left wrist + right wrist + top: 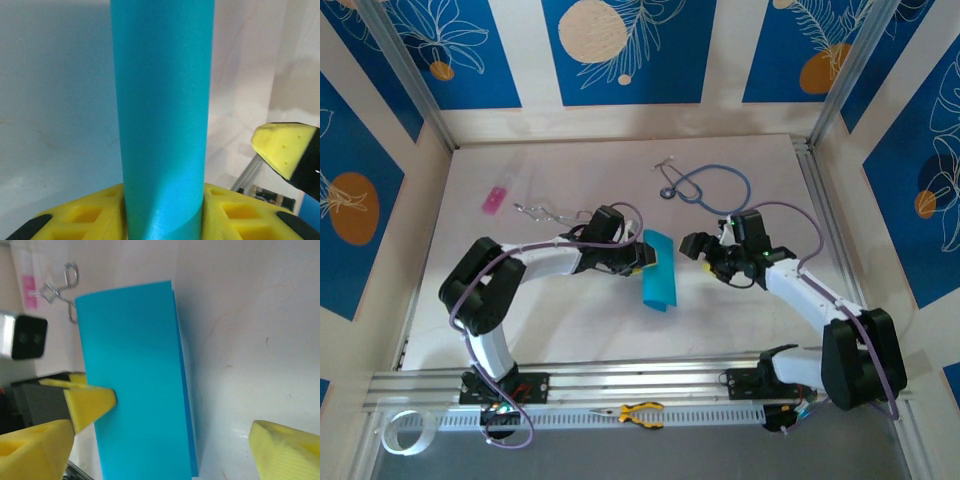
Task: Fold a paper plane with a square sheet of paper (pick it up from the middle)
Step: First fold the square sheet of paper in half at the center of the table.
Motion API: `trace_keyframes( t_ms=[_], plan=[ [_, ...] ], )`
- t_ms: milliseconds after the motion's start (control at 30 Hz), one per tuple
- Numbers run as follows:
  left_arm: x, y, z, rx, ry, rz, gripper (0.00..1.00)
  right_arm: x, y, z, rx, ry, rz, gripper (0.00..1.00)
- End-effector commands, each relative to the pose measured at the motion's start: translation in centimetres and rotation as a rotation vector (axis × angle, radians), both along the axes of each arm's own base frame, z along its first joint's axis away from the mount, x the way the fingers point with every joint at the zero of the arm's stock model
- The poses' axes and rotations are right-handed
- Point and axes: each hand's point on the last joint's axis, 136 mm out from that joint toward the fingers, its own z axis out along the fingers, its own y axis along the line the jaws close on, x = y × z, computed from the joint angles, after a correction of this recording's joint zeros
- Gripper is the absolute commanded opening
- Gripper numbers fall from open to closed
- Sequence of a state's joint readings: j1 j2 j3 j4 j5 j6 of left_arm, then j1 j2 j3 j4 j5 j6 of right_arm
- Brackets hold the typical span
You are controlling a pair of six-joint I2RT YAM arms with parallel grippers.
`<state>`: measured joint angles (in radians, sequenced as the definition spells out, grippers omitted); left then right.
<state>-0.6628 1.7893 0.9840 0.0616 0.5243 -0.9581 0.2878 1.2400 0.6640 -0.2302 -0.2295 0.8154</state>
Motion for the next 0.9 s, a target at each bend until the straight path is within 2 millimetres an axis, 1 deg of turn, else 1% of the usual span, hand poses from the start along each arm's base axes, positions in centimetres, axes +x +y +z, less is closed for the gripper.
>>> trace_keyframes(
  t_ms=[0,200,267,333,400,533,700,800,867],
  plan=[
    [-0.1,1.6,-2.8,0.111,0.004,-0.011,0.39,-0.1,0.1,-1.0,-0.009,0.016,-0.004,0.83],
    [-0.1,2.5,-3.7,0.162,-0.01,-0.011,0.42,0.0,0.4,-1.5,-0.003,0.025,-0.02,0.83],
    [-0.1,2.9,-3.9,0.193,-0.02,-0.009,0.47,-0.1,0.6,-1.7,-0.004,0.033,-0.015,0.83],
    [0.0,3.4,-4.1,0.223,-0.028,-0.005,0.5,-0.2,0.8,-2.0,-0.002,0.041,-0.005,0.83],
    [0.0,3.9,-4.2,0.247,-0.039,0.002,0.55,-0.2,1.1,-2.0,0.002,0.046,0.004,0.83],
    [0.4,4.8,-3.7,0.294,-0.081,0.016,0.58,-0.2,1.6,-1.8,-0.001,0.021,0.023,0.83],
    [0.6,5.8,-3.2,0.334,-0.115,0.037,0.58,-0.4,1.8,-2.0,0.003,0.028,0.036,0.83],
    [0.6,6.6,-3.5,0.372,-0.113,0.055,0.57,-0.6,1.9,-2.3,0.002,0.045,0.037,0.83],
    [0.4,6.7,-3.7,0.38,-0.109,0.047,0.56,-0.6,1.9,-2.4,0.004,0.051,0.037,0.83]
  ],
)
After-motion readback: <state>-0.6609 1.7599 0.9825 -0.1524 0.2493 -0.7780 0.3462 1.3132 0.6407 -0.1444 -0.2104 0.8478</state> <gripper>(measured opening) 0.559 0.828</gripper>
